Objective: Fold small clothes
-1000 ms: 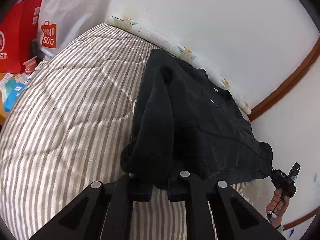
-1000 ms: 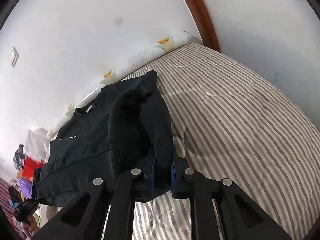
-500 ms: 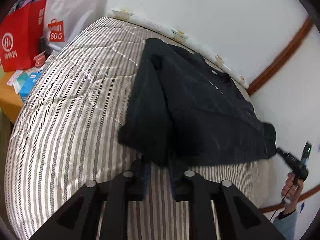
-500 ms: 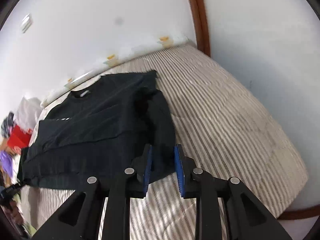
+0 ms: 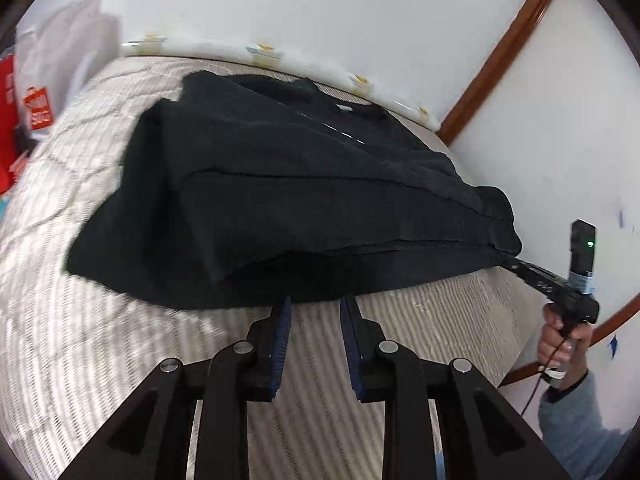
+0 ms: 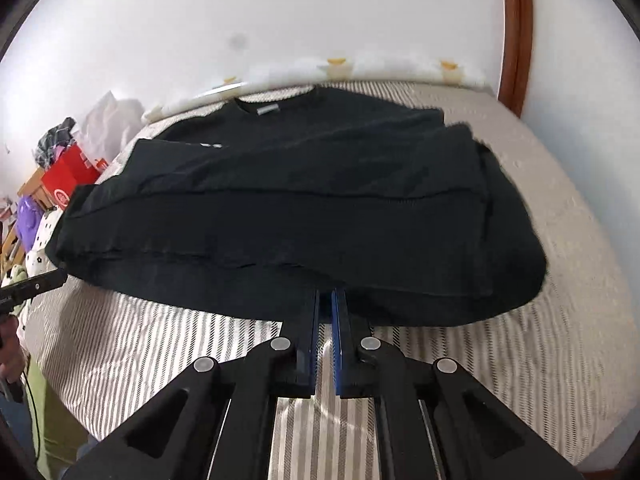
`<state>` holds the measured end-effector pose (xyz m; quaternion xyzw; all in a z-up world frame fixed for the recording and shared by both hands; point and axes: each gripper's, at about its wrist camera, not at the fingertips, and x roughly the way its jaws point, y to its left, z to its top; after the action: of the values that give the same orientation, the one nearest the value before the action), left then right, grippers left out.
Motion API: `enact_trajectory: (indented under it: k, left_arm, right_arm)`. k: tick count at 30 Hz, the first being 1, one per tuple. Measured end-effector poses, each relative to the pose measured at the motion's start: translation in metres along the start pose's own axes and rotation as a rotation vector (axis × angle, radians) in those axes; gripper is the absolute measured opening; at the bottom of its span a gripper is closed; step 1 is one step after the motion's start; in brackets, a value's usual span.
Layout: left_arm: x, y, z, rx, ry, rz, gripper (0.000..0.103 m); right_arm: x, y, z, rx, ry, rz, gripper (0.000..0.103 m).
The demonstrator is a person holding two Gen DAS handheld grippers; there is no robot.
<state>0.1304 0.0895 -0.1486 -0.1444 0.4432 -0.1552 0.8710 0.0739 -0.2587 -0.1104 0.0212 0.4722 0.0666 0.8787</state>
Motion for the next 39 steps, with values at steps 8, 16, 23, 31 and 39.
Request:
enact_trajectory:
  k: [8,16,23,31,39]
  left_arm:
    - [0.04,-0.017,0.026,0.033,0.008,0.086,0.023]
    - [0.021,-0.022,0.06,0.07,-0.101,0.105,0.025]
    - [0.027,-0.01,0.088,0.056,-0.14,0.084,0.026]
    - [0.051,0.005,0.136,0.062,-0.185,0.137,0.025]
    - [0.059,0.017,0.167,0.058,-0.22,0.174,0.032]
  right_arm:
    - [0.034,0.002,0.019,0.056,0.014,-0.026,0.005]
    - [0.036,0.01,0.051,0.021,-0.045,-0.026,0.005]
    - [0.054,0.006,0.089,0.007,-0.077,-0.029,0.005]
    - [0.094,0.007,0.144,0.017,-0.105,-0.089,0.005]
    - [0.119,0.008,0.178,0.014,-0.032,-0.061,0.015]
